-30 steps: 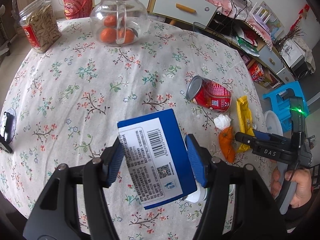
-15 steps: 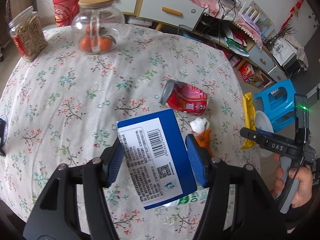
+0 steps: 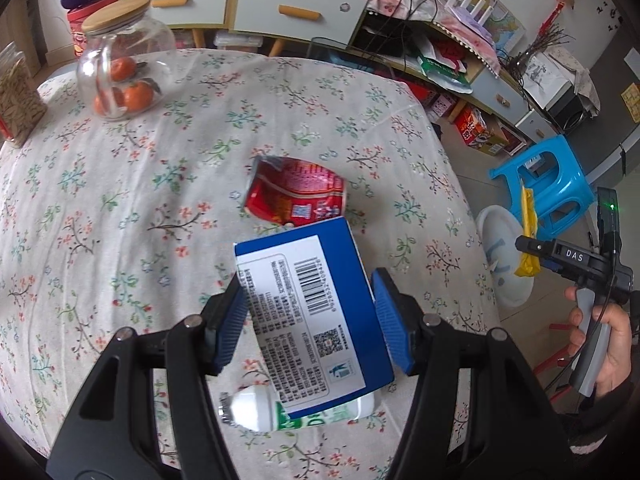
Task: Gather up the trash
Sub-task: 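Carry the yellow chip bag to the bin and open the right gripper, then carry the blue snack box over the bin and open the left gripper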
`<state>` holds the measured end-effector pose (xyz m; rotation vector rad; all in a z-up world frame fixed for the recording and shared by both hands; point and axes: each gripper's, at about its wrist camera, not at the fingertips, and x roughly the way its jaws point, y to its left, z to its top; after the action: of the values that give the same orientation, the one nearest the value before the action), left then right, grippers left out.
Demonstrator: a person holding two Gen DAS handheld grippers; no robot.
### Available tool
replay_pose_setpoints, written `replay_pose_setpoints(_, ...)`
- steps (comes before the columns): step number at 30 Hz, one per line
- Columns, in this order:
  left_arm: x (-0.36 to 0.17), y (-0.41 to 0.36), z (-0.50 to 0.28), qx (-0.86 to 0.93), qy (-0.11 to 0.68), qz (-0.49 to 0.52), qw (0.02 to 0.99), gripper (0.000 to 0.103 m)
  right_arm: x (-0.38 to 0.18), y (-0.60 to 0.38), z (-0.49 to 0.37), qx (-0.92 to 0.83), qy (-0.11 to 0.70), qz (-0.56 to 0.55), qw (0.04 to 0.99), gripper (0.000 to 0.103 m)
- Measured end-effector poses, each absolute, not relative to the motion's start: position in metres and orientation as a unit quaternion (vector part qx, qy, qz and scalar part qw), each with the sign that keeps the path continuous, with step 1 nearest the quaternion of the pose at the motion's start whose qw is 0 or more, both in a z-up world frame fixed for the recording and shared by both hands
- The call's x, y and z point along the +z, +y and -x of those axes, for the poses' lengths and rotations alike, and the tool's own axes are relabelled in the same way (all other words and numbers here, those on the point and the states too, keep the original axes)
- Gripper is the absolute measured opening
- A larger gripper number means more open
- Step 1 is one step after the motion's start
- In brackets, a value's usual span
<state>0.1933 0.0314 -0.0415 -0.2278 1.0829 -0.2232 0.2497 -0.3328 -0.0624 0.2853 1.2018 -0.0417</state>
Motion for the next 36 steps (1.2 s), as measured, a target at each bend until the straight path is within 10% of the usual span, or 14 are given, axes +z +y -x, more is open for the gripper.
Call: replay_pose_setpoints(36,-0.040,-0.210,-0.221,-0.257,0.511,0.008,0.820,0.062,-0.042,-0.479,-0.171,-0.111,0.531,-0.167,0.823,0.088)
